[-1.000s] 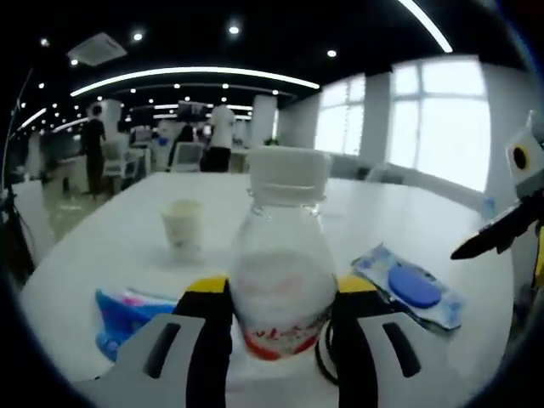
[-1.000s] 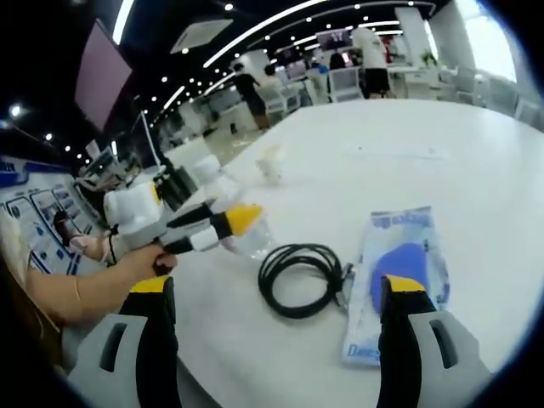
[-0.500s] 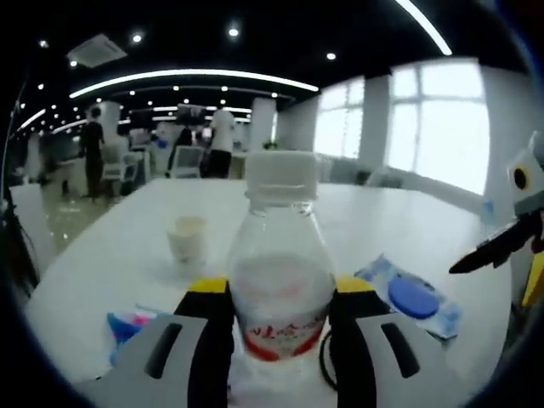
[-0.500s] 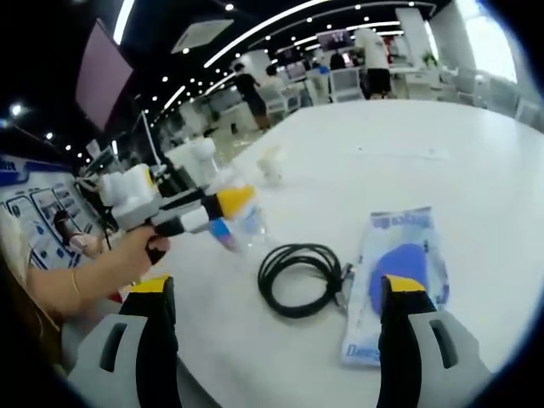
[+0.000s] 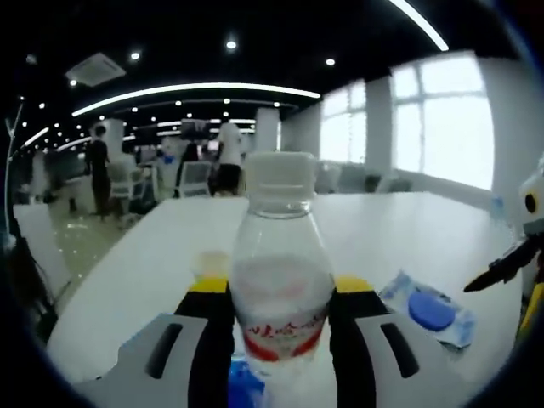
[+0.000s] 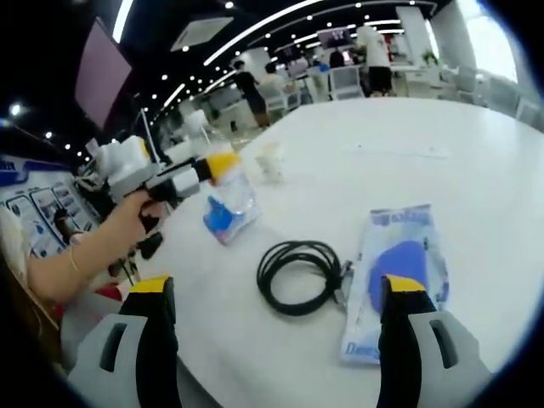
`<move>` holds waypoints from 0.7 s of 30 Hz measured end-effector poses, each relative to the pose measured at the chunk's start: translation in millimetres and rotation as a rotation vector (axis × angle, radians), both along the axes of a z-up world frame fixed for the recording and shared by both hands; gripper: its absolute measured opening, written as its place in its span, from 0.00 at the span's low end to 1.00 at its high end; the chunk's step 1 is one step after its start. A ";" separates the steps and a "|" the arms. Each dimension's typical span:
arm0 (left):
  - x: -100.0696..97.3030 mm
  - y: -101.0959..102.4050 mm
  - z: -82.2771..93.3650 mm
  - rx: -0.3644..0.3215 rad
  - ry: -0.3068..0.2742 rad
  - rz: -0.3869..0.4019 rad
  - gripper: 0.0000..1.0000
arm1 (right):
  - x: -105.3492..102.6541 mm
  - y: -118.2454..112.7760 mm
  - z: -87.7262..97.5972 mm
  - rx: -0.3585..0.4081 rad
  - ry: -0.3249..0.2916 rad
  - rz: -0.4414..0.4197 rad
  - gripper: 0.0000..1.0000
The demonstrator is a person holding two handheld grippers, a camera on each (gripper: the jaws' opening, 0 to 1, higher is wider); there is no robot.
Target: Arrange the tabletop items into an orderly group along one side of the table until the central work area is clear of visible clutter.
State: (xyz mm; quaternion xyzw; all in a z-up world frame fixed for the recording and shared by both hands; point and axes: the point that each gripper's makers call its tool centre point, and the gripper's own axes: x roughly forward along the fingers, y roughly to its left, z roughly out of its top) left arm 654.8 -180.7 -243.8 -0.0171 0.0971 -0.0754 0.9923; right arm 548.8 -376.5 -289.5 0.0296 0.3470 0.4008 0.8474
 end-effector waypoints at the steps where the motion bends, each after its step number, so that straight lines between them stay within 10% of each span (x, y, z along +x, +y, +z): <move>1: 2.5 4.3 1.8 0.005 -0.002 0.008 0.40 | 0.1 -0.5 -0.5 -0.001 0.002 -0.001 0.99; 21: 38.8 71.8 22.3 0.018 -0.028 0.087 0.40 | -3.4 -4.1 -17.2 -0.053 0.033 0.022 0.99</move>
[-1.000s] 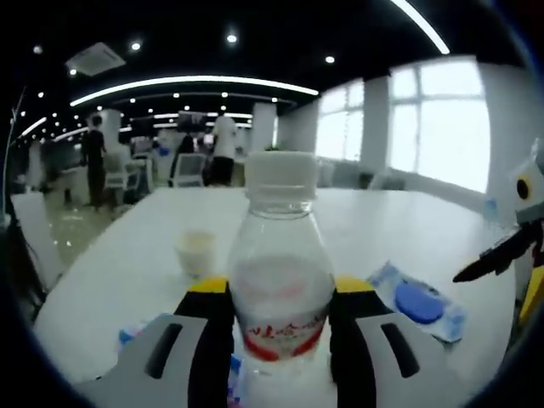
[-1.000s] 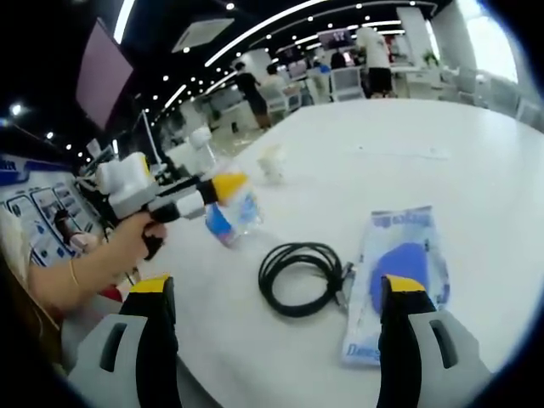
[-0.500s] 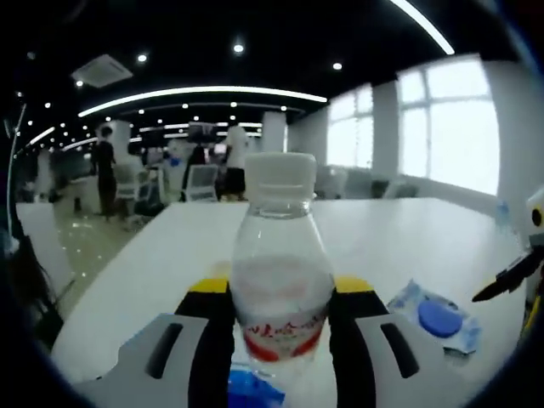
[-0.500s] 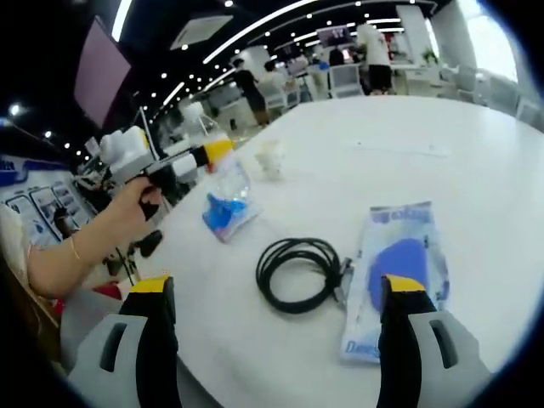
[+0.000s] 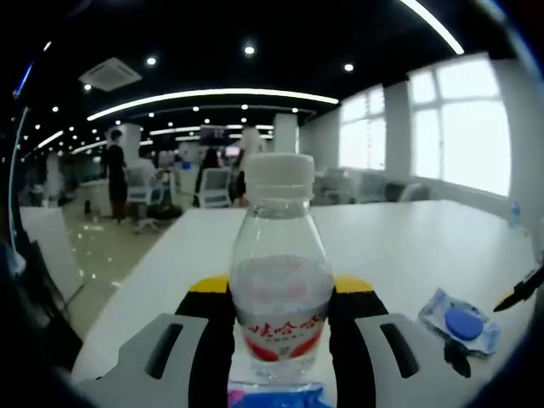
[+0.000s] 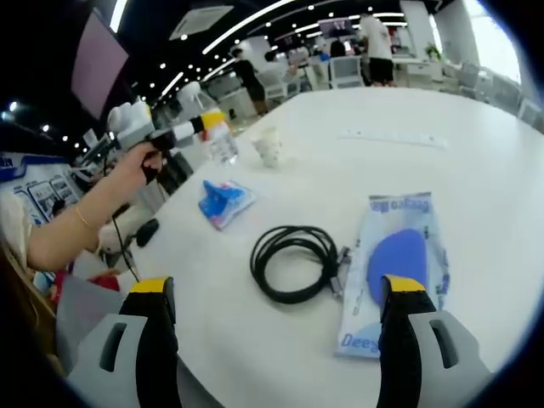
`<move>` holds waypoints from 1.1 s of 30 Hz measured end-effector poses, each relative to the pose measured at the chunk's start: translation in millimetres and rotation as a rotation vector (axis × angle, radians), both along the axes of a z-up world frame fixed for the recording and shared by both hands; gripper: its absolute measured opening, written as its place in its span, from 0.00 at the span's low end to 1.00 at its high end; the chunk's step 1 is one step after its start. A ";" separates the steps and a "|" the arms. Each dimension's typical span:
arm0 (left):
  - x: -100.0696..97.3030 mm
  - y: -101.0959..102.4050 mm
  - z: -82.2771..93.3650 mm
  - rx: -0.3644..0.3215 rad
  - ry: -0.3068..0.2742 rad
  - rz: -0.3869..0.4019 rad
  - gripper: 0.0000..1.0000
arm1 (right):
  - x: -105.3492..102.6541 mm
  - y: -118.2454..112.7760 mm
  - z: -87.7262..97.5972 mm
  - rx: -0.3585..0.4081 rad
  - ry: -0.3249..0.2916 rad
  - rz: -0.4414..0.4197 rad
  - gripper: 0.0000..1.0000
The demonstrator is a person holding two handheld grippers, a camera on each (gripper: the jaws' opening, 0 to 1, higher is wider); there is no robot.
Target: Arrange the tabletop items into an orderly group along one side of the table until the central work area is clear of visible clutter.
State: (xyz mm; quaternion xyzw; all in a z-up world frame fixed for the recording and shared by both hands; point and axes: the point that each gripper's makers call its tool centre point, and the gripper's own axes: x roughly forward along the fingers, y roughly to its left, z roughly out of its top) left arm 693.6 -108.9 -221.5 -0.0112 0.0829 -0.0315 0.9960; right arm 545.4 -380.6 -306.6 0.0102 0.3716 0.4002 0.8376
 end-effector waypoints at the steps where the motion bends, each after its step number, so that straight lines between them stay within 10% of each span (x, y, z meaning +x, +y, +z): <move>1: 1.9 4.8 1.7 -0.006 -0.008 0.006 0.40 | 0.4 -0.6 -0.6 0.000 0.002 -0.003 0.99; 33: 87.8 77.0 -33.3 0.026 0.002 0.026 0.39 | -0.2 -17.0 -36.9 -0.066 0.093 -0.042 0.99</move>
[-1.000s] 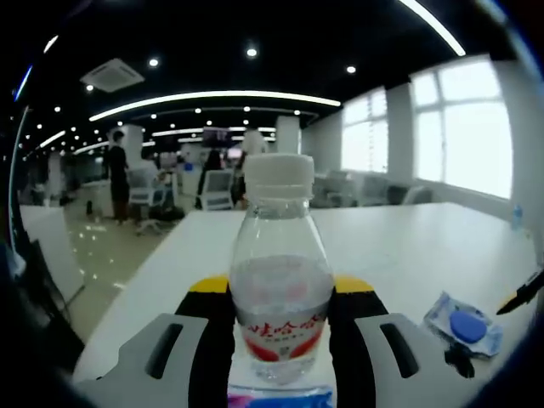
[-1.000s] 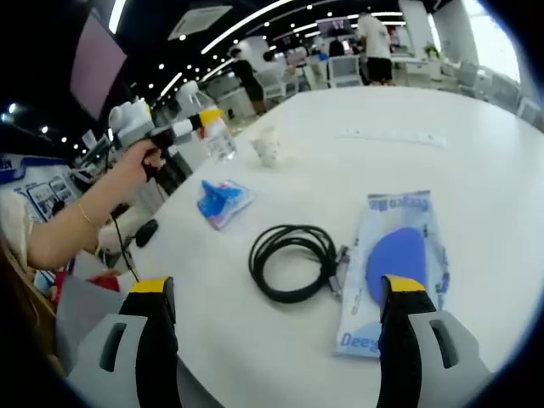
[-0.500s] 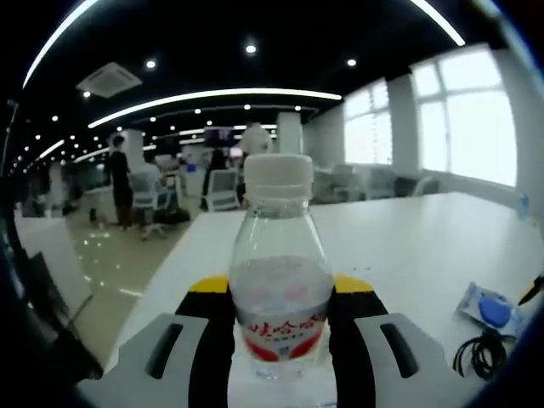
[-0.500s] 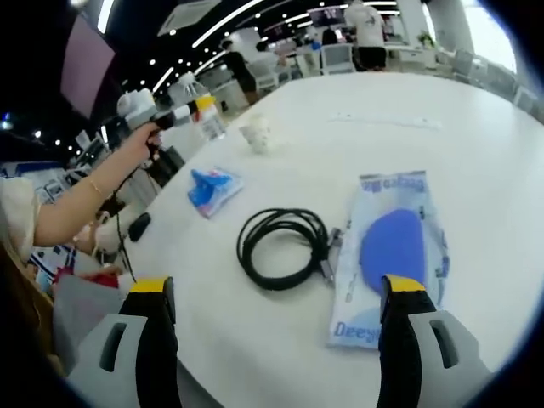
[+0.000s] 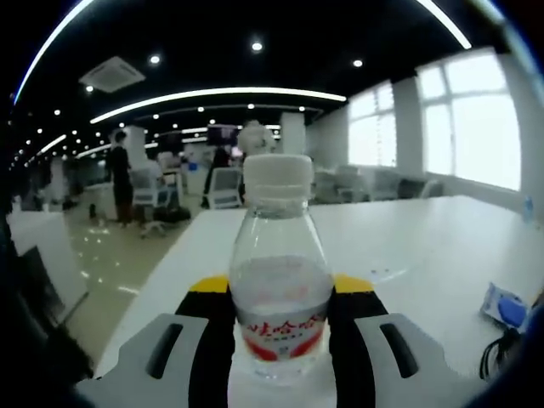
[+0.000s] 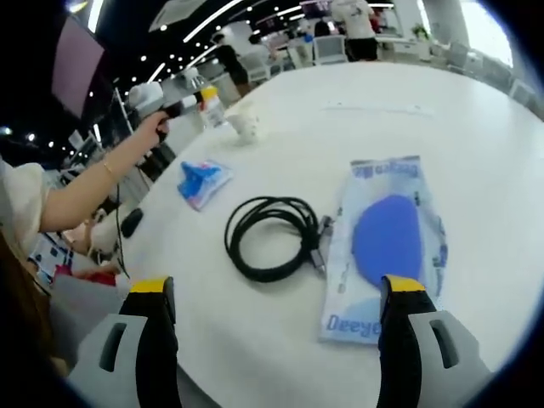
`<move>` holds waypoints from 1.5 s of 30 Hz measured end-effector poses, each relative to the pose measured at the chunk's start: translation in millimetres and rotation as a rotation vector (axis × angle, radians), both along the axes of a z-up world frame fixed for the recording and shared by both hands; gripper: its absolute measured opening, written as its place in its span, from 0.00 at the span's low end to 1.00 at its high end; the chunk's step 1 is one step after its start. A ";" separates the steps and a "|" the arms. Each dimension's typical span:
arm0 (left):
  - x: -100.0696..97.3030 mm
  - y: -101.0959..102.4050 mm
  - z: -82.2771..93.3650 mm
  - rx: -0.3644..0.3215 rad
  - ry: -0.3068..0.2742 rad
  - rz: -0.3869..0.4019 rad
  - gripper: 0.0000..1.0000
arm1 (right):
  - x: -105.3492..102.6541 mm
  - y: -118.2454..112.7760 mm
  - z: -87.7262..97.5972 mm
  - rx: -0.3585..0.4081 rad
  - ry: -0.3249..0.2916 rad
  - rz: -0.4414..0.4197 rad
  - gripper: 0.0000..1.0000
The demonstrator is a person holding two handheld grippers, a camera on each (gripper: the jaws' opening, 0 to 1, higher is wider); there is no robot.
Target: Arrange the tabletop items into an orderly group along one side of the table until the central work area is clear of visible clutter.
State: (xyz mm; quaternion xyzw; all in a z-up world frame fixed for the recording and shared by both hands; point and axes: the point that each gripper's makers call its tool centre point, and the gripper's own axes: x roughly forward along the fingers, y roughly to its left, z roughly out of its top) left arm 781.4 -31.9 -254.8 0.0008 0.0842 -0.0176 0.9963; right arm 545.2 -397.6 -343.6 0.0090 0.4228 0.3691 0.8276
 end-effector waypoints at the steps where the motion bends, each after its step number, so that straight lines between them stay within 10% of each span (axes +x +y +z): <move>1: 1.5 1.7 -1.3 -0.006 -0.003 0.004 0.39 | 0.5 0.2 0.2 0.002 0.000 -0.003 0.99; 45: -3.5 -12.9 -41.7 0.027 -0.076 -0.078 0.40 | 2.7 2.1 -7.6 0.006 0.030 -0.031 0.99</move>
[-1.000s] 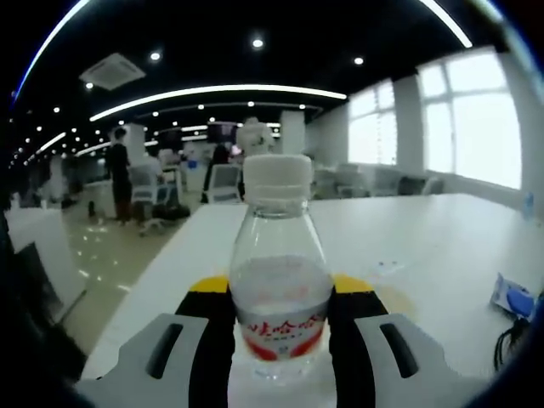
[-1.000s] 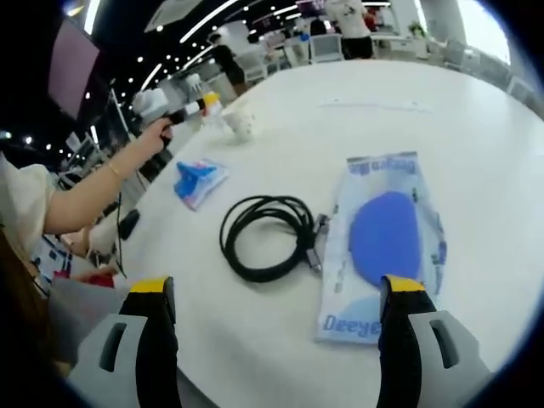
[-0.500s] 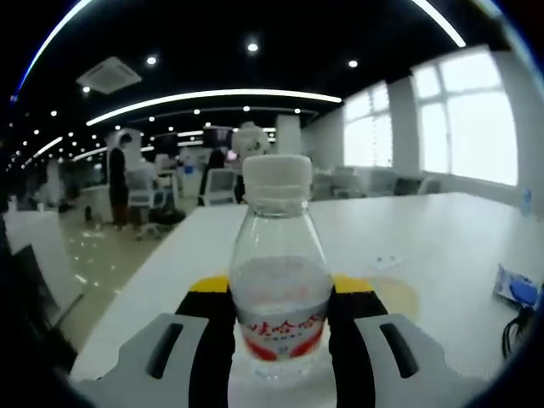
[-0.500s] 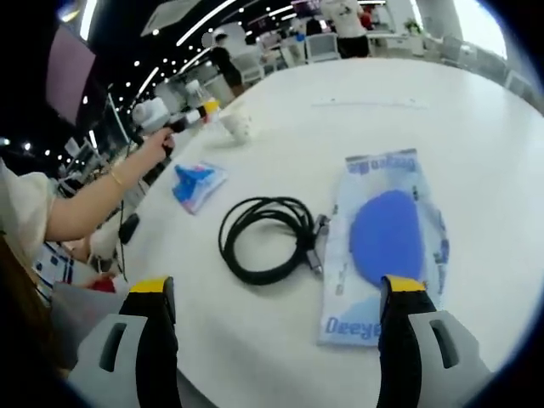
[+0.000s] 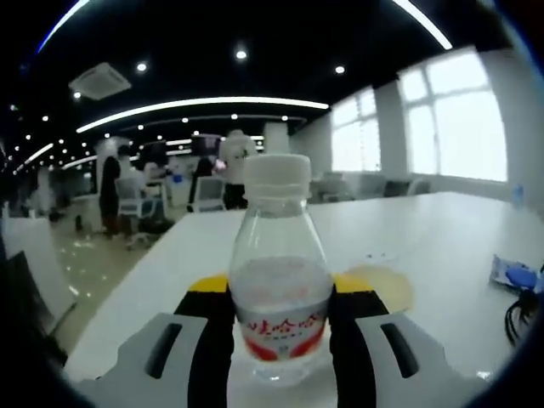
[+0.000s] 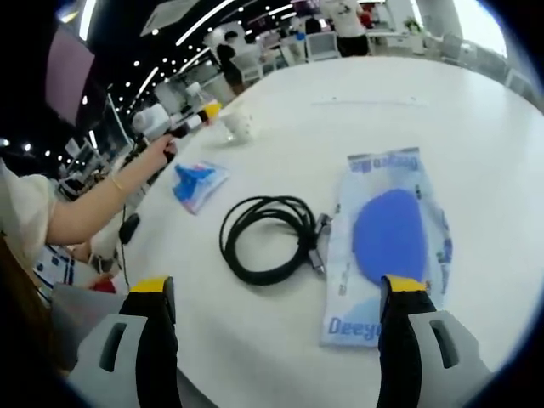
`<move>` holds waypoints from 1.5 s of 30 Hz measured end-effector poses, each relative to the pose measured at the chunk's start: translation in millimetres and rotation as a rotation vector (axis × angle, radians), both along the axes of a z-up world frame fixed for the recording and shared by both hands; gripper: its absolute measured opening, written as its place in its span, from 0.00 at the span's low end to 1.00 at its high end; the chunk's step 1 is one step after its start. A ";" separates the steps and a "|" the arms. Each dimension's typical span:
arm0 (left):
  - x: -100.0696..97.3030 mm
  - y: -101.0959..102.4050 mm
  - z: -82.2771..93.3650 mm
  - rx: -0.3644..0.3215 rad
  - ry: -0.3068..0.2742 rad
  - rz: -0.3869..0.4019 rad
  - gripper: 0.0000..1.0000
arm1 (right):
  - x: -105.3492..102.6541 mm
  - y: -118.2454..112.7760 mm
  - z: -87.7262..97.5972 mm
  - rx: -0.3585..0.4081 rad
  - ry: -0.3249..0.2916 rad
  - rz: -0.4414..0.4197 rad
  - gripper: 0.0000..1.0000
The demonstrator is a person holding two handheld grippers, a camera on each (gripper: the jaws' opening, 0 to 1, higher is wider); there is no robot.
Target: Arrange the tabletop items into an orderly group along one side of the table until the central work area is clear of visible clutter.
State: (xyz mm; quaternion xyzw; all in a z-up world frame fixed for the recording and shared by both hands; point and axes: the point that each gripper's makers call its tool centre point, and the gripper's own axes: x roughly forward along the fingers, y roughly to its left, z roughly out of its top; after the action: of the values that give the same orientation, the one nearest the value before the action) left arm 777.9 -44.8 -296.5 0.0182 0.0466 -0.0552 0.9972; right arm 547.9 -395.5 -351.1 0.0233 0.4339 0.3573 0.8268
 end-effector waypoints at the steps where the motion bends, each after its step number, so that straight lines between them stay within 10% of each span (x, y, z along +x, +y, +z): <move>1: 0.5 1.3 -0.3 -0.008 -0.005 0.009 0.40 | 0.0 0.4 0.2 0.001 0.000 0.000 0.99; 12: 1.5 3.9 -3.5 -0.086 0.006 0.052 0.42 | 2.1 -0.9 2.2 0.012 0.001 -0.016 0.99; 32: -27.4 2.0 7.8 -0.014 0.041 0.052 0.99 | 10.2 -0.3 23.5 0.064 -0.053 -0.062 0.99; 45: -61.6 -26.0 2.5 0.046 0.098 0.000 0.99 | 9.3 -5.3 42.9 0.068 -0.103 -0.061 1.00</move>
State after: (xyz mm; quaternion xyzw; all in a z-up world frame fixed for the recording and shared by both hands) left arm 716.3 -70.8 -294.0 0.0384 0.0967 -0.0551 0.9930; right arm 557.2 -400.8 -308.2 0.0462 0.3775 0.3470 0.8573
